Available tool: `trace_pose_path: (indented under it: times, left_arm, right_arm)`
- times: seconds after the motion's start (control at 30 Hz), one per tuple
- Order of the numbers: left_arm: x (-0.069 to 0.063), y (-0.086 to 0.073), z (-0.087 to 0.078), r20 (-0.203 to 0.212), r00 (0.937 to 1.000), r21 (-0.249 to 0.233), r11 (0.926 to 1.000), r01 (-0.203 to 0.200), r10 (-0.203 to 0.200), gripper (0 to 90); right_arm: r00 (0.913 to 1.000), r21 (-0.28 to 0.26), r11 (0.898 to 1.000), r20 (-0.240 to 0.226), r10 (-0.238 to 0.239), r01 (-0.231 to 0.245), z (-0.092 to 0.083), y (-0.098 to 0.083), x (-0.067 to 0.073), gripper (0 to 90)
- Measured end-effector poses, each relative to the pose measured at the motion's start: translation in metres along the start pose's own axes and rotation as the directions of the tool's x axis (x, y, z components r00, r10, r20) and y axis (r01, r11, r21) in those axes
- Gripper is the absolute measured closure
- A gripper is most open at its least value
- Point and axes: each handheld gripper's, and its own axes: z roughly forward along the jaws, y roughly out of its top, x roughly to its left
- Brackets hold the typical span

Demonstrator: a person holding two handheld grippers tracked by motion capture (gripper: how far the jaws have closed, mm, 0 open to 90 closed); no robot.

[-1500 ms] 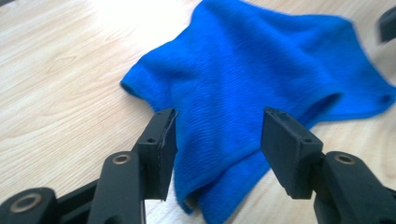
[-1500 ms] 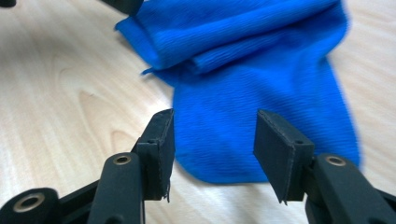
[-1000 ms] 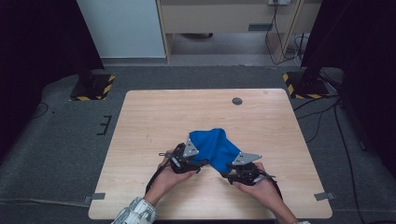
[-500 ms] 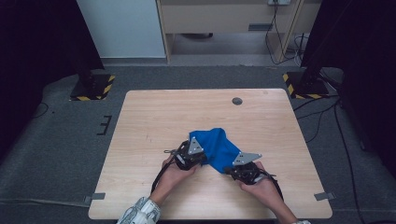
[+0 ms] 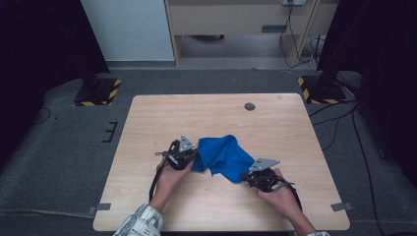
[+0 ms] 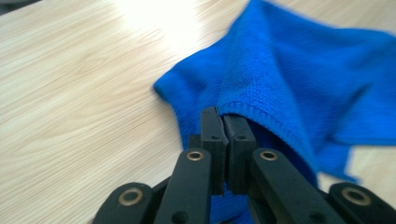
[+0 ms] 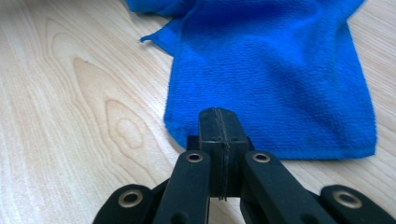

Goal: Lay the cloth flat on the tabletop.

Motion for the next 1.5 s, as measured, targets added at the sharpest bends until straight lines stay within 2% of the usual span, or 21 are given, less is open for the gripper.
trace_pose_path:
  times: [0.07, 0.17, 0.27, 0.4, 0.5, 0.6, 0.73, 0.87, 0.93, 1.03, 1.13, 1.27, 1.33, 1.4, 1.43, 1.5]
  left_arm:
    - [0.006, -0.004, 0.002, -0.020, 0.9998, 0.018, 0.9998, 0.005, -0.004, 87.4]
    - [0.013, -0.008, 0.007, -0.035, 0.9993, 0.039, 0.9991, 0.017, -0.016, 87.3]
    - [0.016, -0.013, 0.013, -0.065, 0.9977, 0.085, 0.9963, -0.013, 0.018, 86.9]
    - [0.021, -0.018, 0.017, -0.071, 0.9975, 0.107, 0.9943, 0.001, 0.007, 87.6]
    - [0.023, -0.019, 0.016, -0.062, 0.9981, 0.113, 0.9936, 0.001, 0.006, 88.3]
    - [0.022, -0.020, 0.013, -0.053, 0.9985, 0.130, 0.9915, -0.009, 0.016, 88.5]
    - [0.020, -0.027, 0.000, -0.039, 0.9990, 0.160, 0.9870, -0.017, 0.023, 88.5]
    - [0.021, -0.037, -0.014, -0.031, 0.9995, 0.177, 0.9843, -0.005, 0.010, 88.5]
    - [0.025, -0.039, -0.017, -0.031, 0.9994, 0.169, 0.9855, 0.019, -0.014, 88.2]
    - [0.029, -0.040, -0.012, -0.031, 0.9992, 0.135, 0.9904, 0.029, -0.025, 84.9]
    - [0.028, -0.040, -0.014, -0.039, 0.9986, 0.113, 0.9928, 0.040, -0.036, 72.0]
    - [0.027, -0.040, -0.025, -0.044, 0.9976, 0.076, 0.9955, 0.057, -0.054, 60.9]
    - [0.026, -0.043, -0.031, -0.052, 0.9975, 0.069, 0.9963, 0.051, -0.047, 57.9]
    - [0.025, -0.047, -0.038, -0.054, 0.9976, 0.063, 0.9968, 0.048, -0.044, 55.7]
    - [0.025, -0.049, -0.042, -0.053, 0.9976, 0.063, 0.9969, 0.048, -0.044, 55.2]
    - [0.024, -0.053, -0.049, -0.051, 0.9977, 0.054, 0.9974, 0.048, -0.045, 54.2]
  right_arm:
    - [0.9999, -0.014, 1.000, -0.005, 0.015, -0.015, 0.000, 0.000, -0.001, 89.9]
    - [0.9996, -0.039, 0.999, -0.004, 0.027, -0.027, 0.002, 0.003, 0.000, 78.1]
    - [0.9998, -0.023, 1.000, 0.004, 0.021, -0.021, 0.010, 0.005, 0.004, 72.3]
    - [0.9999, 0.001, 1.000, 0.010, 0.007, -0.007, 0.015, 0.004, 0.006, 70.6]
    - [0.9998, -0.002, 1.000, 0.012, 0.015, -0.015, 0.016, 0.003, 0.004, 70.3]
    - [0.9997, -0.004, 1.000, 0.015, 0.020, -0.020, 0.016, 0.003, 0.003, 71.3]
    - [0.9992, -0.011, 1.000, 0.032, 0.025, -0.024, 0.015, 0.001, -0.004, 72.9]
    - [0.9965, -0.032, 0.997, 0.054, 0.065, -0.063, 0.015, 0.000, -0.016, 73.5]
    - [0.9954, -0.032, 0.997, 0.064, 0.071, -0.069, 0.015, 0.000, -0.020, 73.7]
    - [0.9938, -0.039, 0.996, 0.068, 0.087, -0.085, 0.016, 0.001, -0.024, 71.0]
    - [0.9931, -0.070, 0.994, 0.076, 0.089, -0.084, 0.007, 0.003, -0.022, 66.4]
    - [0.9946, -0.113, 0.991, 0.062, 0.083, -0.076, -0.013, 0.001, -0.017, 54.4]
    - [0.9957, -0.108, 0.991, 0.048, 0.079, -0.073, -0.017, -0.004, -0.013, 48.7]
    - [0.9971, -0.075, 0.996, 0.048, 0.059, -0.055, -0.016, -0.009, -0.007, 43.4]
    - [0.9980, -0.060, 0.998, 0.052, 0.037, -0.034, -0.014, -0.011, -0.005, 42.0]
    - [0.9982, -0.047, 0.999, 0.052, 0.029, -0.027, -0.009, -0.013, -0.004, 40.3]
